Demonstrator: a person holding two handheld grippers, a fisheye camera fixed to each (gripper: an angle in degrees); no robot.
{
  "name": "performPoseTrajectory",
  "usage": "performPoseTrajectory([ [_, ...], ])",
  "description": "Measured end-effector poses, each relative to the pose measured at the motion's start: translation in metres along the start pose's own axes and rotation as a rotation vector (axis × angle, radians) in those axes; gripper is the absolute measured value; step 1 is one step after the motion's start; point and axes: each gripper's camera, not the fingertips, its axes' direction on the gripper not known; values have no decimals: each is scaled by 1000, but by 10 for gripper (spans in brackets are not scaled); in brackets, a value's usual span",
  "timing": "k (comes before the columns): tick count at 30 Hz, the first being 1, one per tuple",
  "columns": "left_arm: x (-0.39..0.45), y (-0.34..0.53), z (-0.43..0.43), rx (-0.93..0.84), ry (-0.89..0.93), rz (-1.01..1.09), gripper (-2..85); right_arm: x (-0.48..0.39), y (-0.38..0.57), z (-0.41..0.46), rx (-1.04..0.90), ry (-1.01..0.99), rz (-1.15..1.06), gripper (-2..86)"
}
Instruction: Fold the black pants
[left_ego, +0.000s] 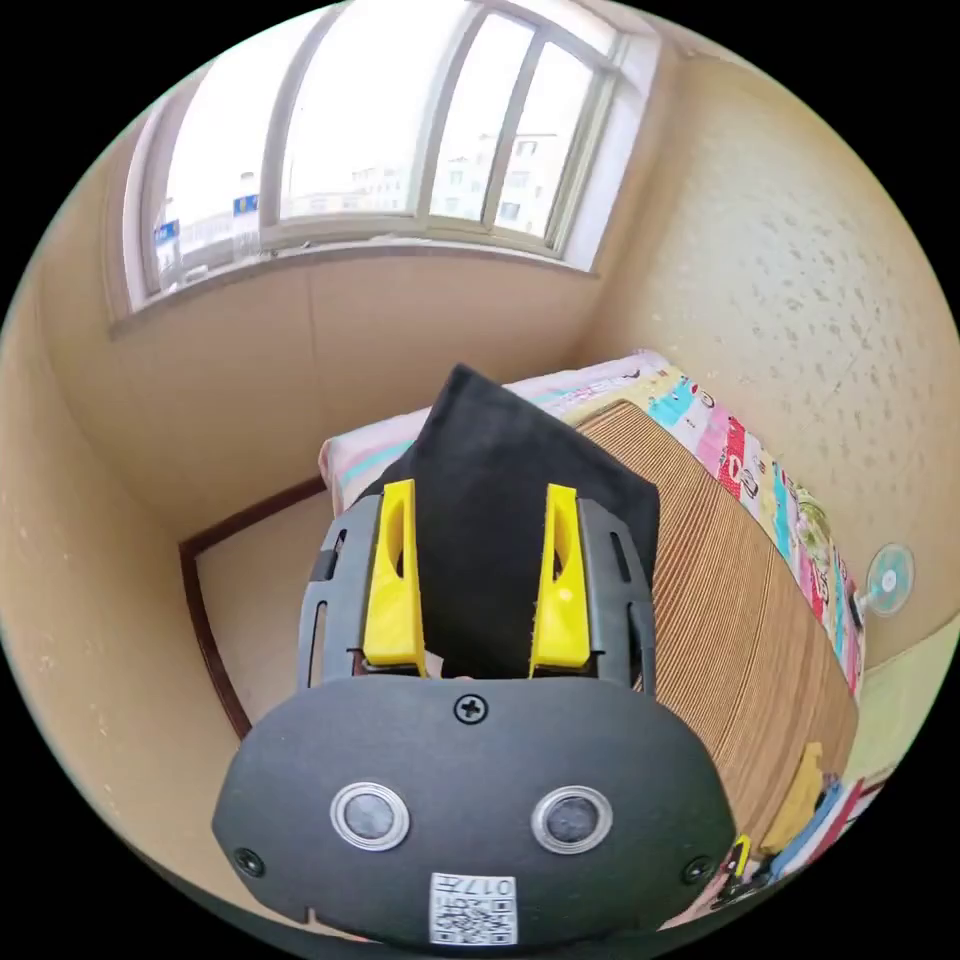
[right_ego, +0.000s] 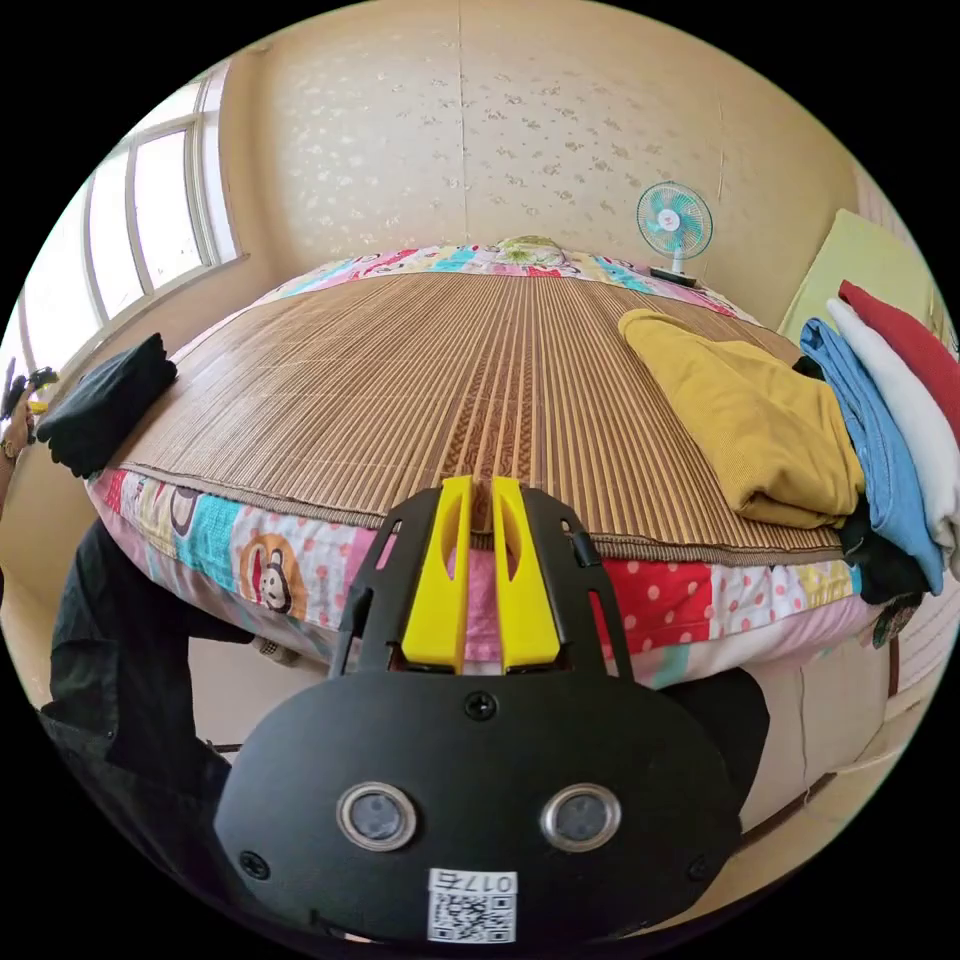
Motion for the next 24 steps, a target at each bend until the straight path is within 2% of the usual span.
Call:
performPoseTrajectory([
  [2, -15, 2, 27, -145, 70, -56, 150, 6, 5, -2, 27, -22, 0, 34],
  [3, -13, 7, 32, -158, 58, -62, 132, 7, 8, -3, 51, -10, -16, 29],
  [5, 5, 14, 18, -104, 8, -22, 34, 7, 12, -2, 90, -1, -51, 20],
  [6, 25, 18, 3, -52, 127, 44, 19, 8, 13, -1, 110, -5, -51, 15],
  [7, 50, 21, -7, -48, 336, 116, 8, 12, 14, 0, 122, -21, -36, 11],
  [9, 100, 24, -12, -114, 571, 223, 2, 18, 14, -1, 137, -41, -35, 8],
  [11, 163, 39, -10, -213, 694, 347, -1, 22, 15, -2, 148, -51, -40, 6],
  [14, 269, 107, -21, -266, 772, 618, -4, 28, 18, -5, 162, -73, -26, 5],
  [16, 335, 191, -45, -326, 920, 887, -4, 32, 21, -9, 172, -85, -14, 5],
  [19, 372, 309, -74, -474, 1121, 1119, -4, 39, 23, -14, 177, -118, 4, 6],
  [21, 371, 369, -85, -571, 1197, 1189, -4, 45, 23, -18, 175, -151, 20, 6],
  [24, 331, 422, -92, -613, 1293, 1136, -3, 64, 16, -30, 109, -211, 101, 8],
])
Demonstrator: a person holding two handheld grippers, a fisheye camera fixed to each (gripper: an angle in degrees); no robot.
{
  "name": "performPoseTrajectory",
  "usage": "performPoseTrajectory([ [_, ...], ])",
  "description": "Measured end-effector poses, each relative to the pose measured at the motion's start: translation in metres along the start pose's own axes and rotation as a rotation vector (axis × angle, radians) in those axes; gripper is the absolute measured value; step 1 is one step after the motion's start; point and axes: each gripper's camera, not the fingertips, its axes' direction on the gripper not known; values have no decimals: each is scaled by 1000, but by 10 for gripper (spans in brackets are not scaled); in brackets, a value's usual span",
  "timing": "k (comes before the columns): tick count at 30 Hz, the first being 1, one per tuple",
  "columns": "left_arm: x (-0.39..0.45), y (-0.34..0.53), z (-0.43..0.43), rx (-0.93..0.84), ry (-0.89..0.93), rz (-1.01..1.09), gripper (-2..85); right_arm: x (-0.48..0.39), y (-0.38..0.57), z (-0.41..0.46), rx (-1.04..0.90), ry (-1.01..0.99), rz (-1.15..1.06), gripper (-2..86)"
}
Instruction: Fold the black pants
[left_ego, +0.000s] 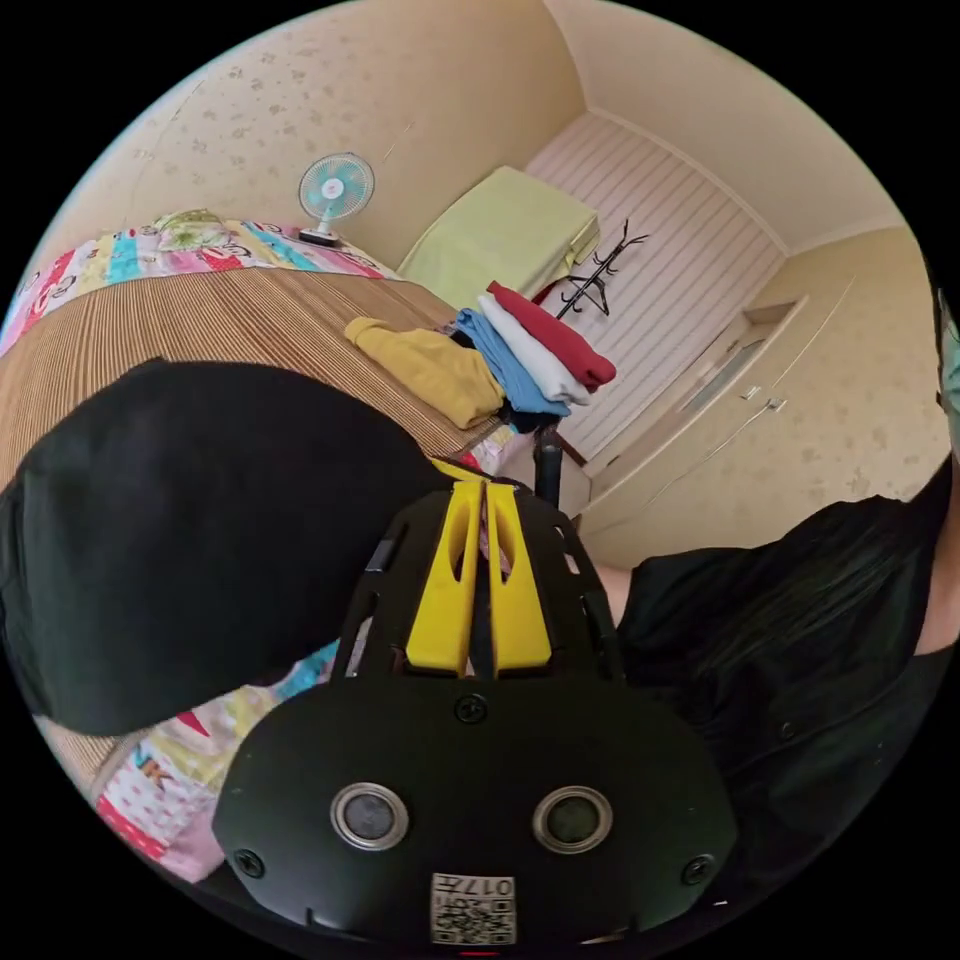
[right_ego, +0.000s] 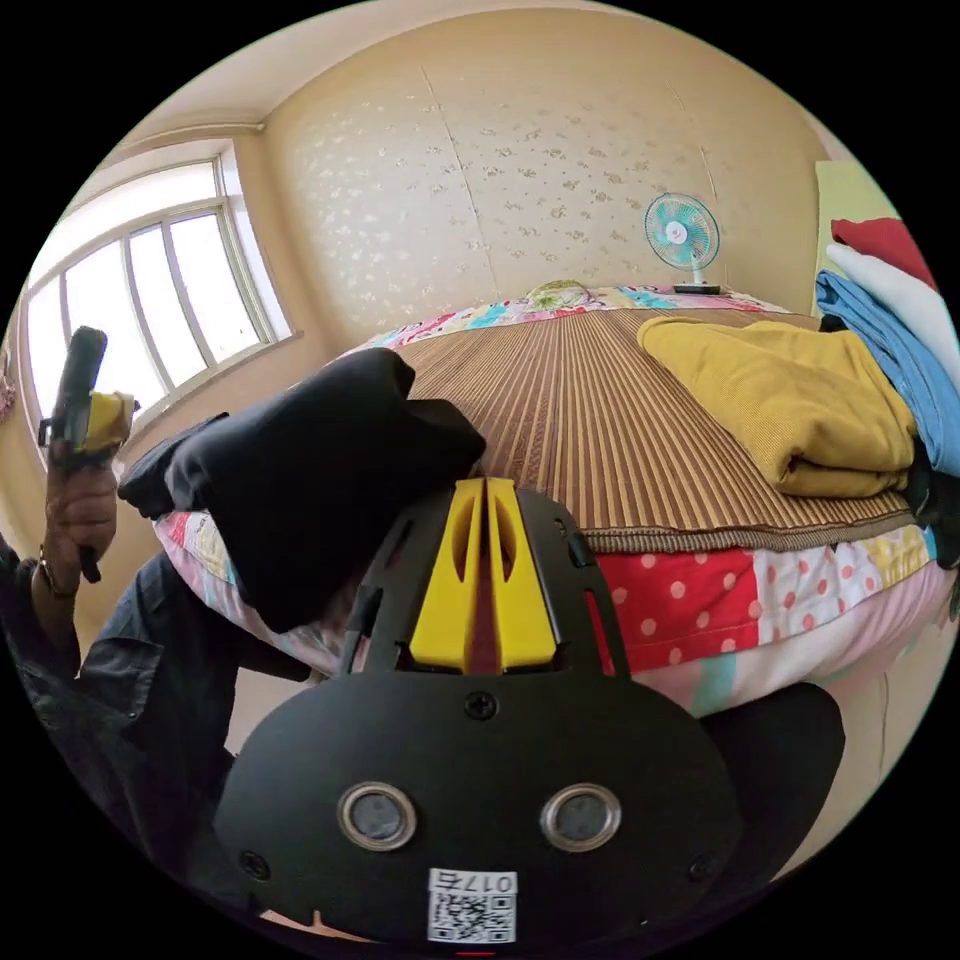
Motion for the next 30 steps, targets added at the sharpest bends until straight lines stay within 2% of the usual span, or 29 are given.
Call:
performPoseTrajectory([
  [3, 0, 48, -17, 19, -72, -107, 2, 3, -12, -32, 5, 57, 44, 9],
  [6, -18, 89, -57, 40, -153, -257, 15, -25, -26, -85, 217, 188, 32, 16],
  [8, -32, 112, -84, 75, -176, -356, 22, -54, -44, -101, 298, 9, -36, 26],
  [9, -39, 126, -99, 107, -189, -405, 25, -80, -61, -93, 254, -214, -105, 38],
  [10, -45, 139, -112, 137, -212, -437, 27, -113, -81, -70, 113, -417, -167, 70],
  [12, -52, 155, -126, 171, -261, -502, 30, -179, -99, -30, -91, -556, -302, 106],
  [13, -56, 162, -131, 186, -263, -545, 33, -226, -102, -10, -150, -565, -392, 119],
  [17, -53, 165, -138, 238, -245, -573, 42, -345, -106, 59, -332, -469, -593, 135],
  [19, -42, 165, -141, 281, -268, -584, 42, -404, -92, 122, -550, -298, -675, 140],
  [20, -39, 165, -141, 292, -271, -589, 42, -415, -85, 136, -592, -220, -704, 141],
  [21, -35, 167, -142, 309, -271, -605, 43, -428, -69, 157, -643, -37, -754, 127],
  [22, -33, 170, -142, 322, -268, -625, 44, -433, -62, 151, -565, 59, -765, 102],
  [26, -29, 177, -146, 344, -285, -664, 52, -428, -65, 106, -446, 52, -721, 39],
  [30, -33, 166, -151, 368, -359, -695, 110, -401, -103, -14, -73, 91, -646, 21],
])
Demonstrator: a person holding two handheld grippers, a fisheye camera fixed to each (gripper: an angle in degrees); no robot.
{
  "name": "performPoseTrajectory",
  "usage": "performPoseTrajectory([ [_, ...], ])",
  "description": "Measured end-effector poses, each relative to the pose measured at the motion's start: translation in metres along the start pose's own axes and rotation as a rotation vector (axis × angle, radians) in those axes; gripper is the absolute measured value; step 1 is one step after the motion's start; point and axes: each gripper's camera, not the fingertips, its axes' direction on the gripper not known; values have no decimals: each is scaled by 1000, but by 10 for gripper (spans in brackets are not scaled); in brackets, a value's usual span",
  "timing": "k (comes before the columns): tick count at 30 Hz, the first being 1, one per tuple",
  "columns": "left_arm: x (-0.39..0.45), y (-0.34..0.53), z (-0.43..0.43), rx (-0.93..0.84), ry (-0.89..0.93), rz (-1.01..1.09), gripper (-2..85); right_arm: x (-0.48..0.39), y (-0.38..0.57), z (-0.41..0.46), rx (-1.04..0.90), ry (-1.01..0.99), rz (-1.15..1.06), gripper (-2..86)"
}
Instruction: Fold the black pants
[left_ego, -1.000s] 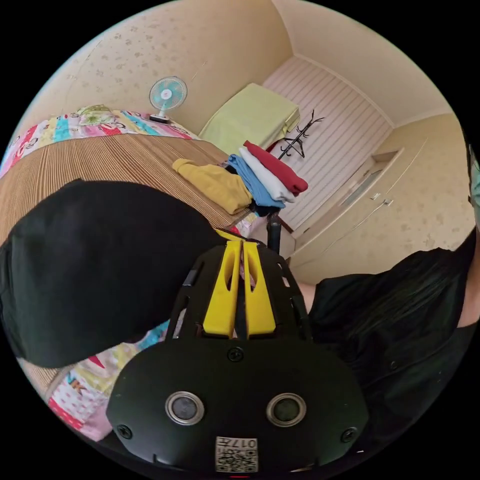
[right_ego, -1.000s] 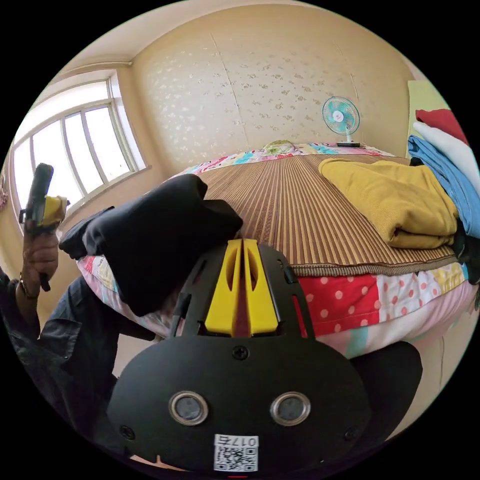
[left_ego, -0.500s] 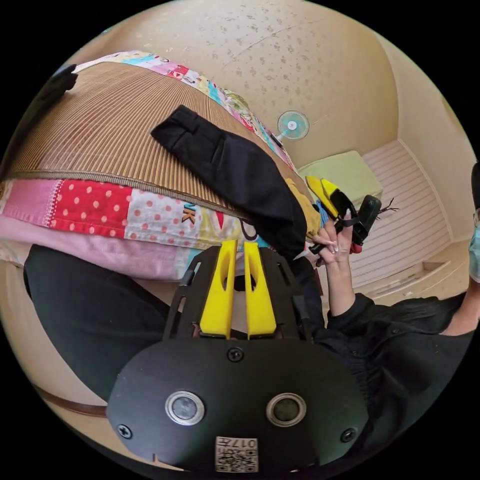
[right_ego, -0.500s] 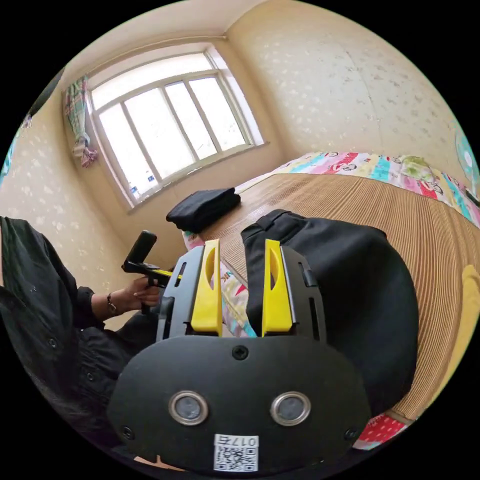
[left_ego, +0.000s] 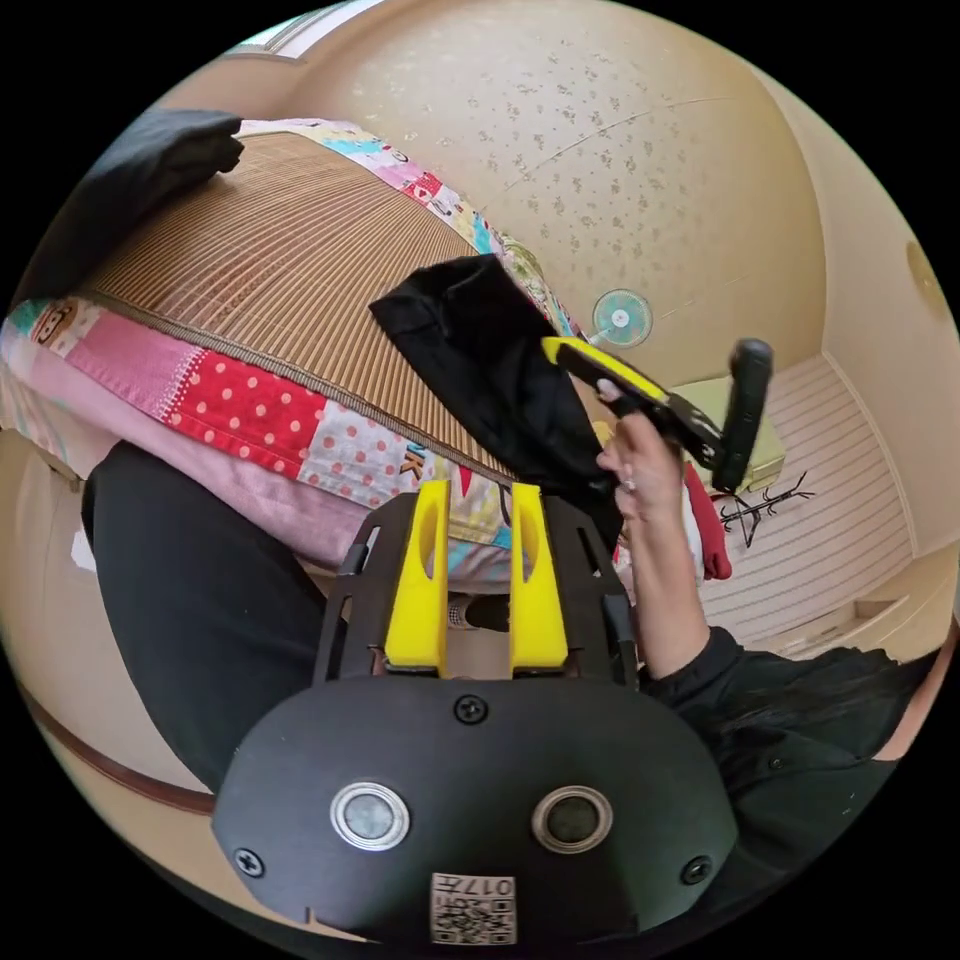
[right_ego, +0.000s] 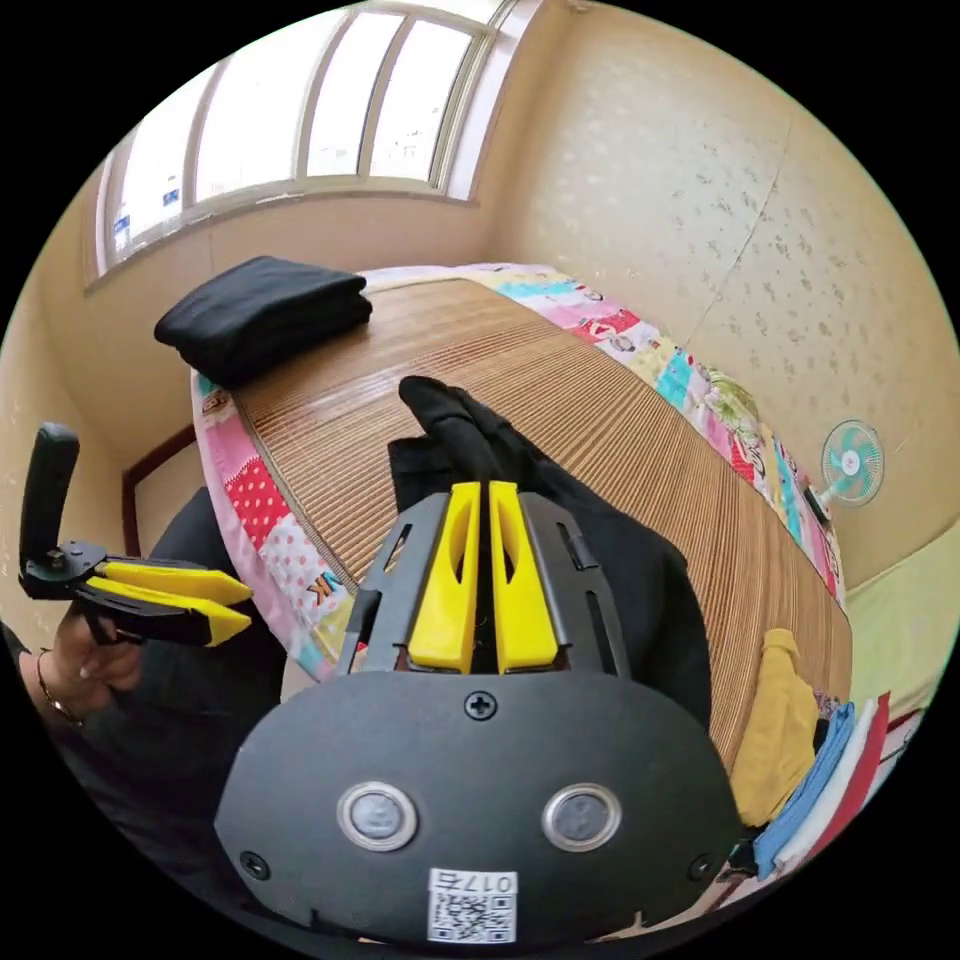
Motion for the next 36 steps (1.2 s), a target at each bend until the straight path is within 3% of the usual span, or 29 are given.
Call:
performPoseTrajectory([
  [4, 18, -27, 27, 63, -95, -2, 169, 40, 10, -129, 305, 154, 15, 13],
  [8, 43, -45, 63, 96, -139, 16, 196, 73, 31, -222, 509, 126, 79, 9],
  [10, 68, -48, 65, 174, -19, 70, 166, 94, 51, -273, 618, 75, 122, 7],
  [11, 77, -47, 57, 226, 23, 108, 113, 99, 57, -285, 643, 88, 143, 6],
  [12, 98, -43, 31, 342, 141, 216, 7, 110, 68, -308, 694, 141, 180, 6],
  [15, 155, -48, -57, 630, 284, 364, -4, 155, 73, -340, 798, 241, 246, 5],
  [18, 240, -136, -103, 653, 301, 491, -2, 241, -10, -316, 694, 417, 259, 8],
  [20, 302, -223, -109, 609, 178, 544, 4, 321, -72, -276, 523, 457, 380, 11],
  [22, 348, -316, -111, 536, 6, 480, 29, 409, -87, -236, 337, 342, 697, 15],
  [24, 353, -340, -122, 489, 5, 444, 59, 416, -68, -227, 417, 228, 669, 20],
  [26, 345, -330, -129, 489, 62, 512, 70, 401, -50, -207, 393, 167, 557, 27],
  [29, 301, -292, -101, 420, -5, 596, 68, 359, -1, -140, 217, 25, 376, 48],
  [32, 230, -256, -16, 181, -183, 606, 79, 310, 71, -55, 75, -201, 346, 69],
  [33, 194, -241, 29, 29, -223, 581, 76, 289, 97, -17, 8, -323, 372, 80],
  [36, 110, -180, 111, -179, -178, 555, 71, 225, 148, 68, -105, -509, 424, 109],
])
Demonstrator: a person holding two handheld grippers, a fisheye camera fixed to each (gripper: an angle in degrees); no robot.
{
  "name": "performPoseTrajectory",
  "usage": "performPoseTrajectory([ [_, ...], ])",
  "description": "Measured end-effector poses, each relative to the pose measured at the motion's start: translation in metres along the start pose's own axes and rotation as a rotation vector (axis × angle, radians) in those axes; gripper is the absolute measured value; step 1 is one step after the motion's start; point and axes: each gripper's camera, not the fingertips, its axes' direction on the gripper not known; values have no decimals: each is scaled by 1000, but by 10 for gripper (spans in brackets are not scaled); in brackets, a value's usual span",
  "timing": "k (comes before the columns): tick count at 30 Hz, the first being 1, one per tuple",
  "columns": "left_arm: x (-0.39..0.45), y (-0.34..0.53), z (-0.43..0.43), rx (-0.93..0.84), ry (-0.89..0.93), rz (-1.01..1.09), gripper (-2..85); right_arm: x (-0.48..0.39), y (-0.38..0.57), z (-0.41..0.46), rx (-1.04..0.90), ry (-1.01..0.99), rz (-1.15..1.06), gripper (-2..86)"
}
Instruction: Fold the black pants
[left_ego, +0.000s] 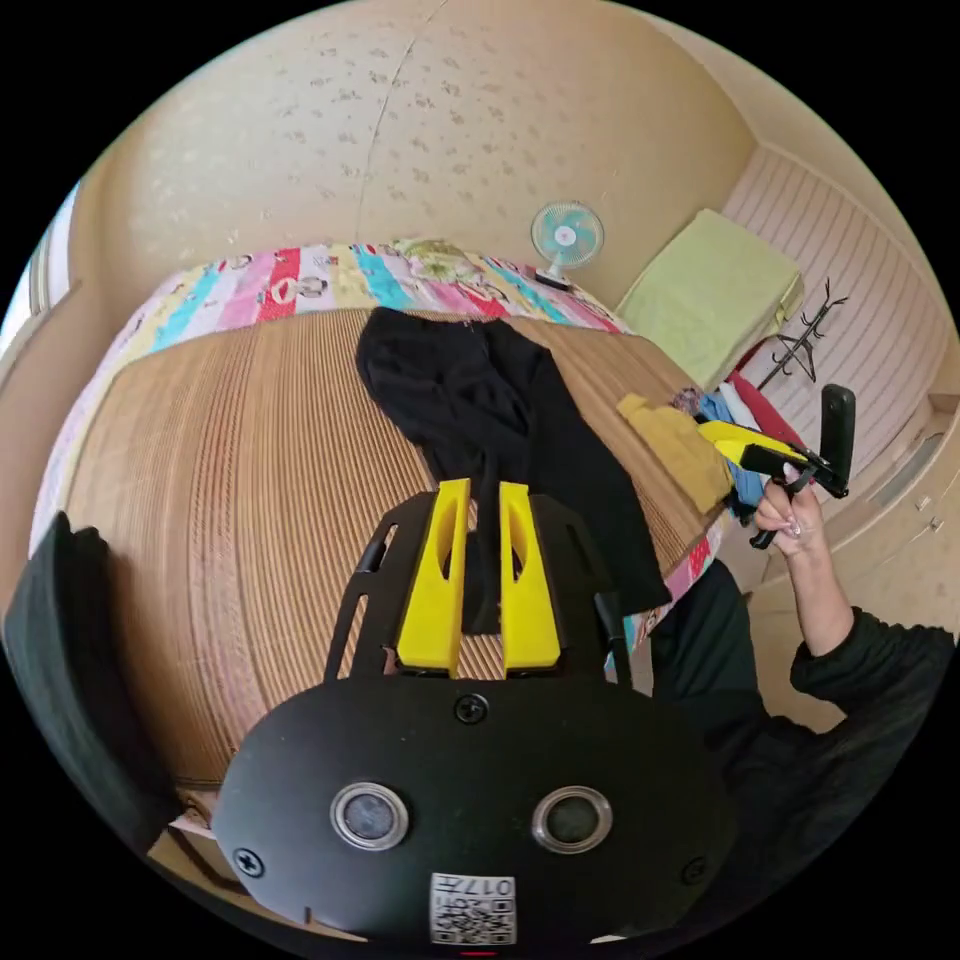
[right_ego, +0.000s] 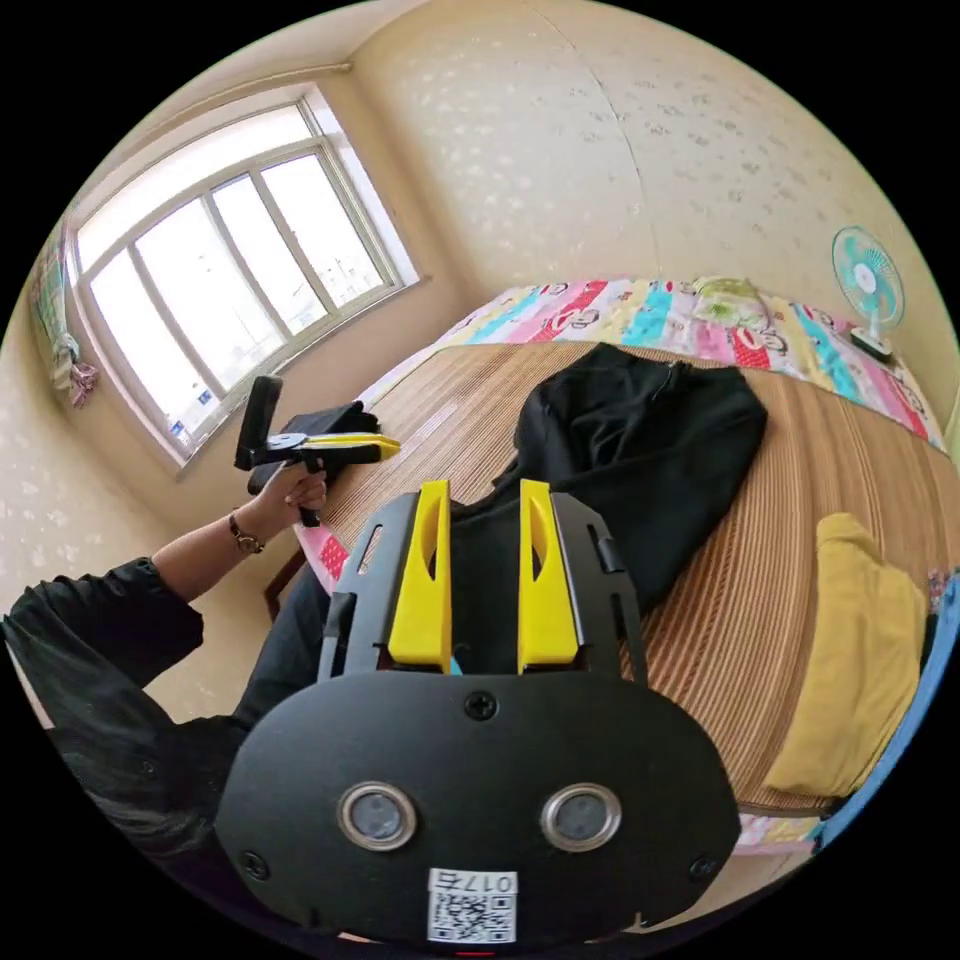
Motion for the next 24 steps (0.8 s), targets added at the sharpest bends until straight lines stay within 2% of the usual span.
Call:
performPoseTrajectory([
  [3, -8, 57, 46, -51, 126, -23, 103, 3, 31, 88, -129, 19, 96, 122],
  [4, -9, 71, 56, -66, 130, -49, 100, 8, 39, 122, -196, 75, 133, 117],
  [6, -11, 78, 64, -122, 58, -80, 82, 15, 42, 131, -157, 237, 107, 59],
  [8, -15, 64, 48, -161, 79, -57, 50, 39, 29, 113, -147, 13, 133, 22],
  [10, -27, 41, -8, -80, 363, -26, 18, 87, 27, 41, 190, -423, 208, 11],
  [12, -39, 31, -54, 15, 546, -43, 8, 121, 31, -15, 361, -570, 218, 8],
  [14, -48, 30, -95, 103, 664, -36, 2, 140, 42, -68, 445, -470, 184, 9],
  [16, -59, 44, -130, 180, 700, -29, -1, 143, 53, -100, 363, -247, 142, 17],
  [18, -68, 65, -135, 201, 673, -66, -2, 146, 64, -93, 258, -195, 174, 32],
  [21, -77, 109, -108, 199, 631, -224, -3, 152, 86, -36, 110, -317, 276, 127],
  [23, -86, 136, -86, 242, 669, -343, -3, 155, 98, 18, 36, -432, 346, 157],
  [24, -93, 152, -71, 284, 743, -421, -3, 156, 104, 60, -17, -542, 406, 167],
])
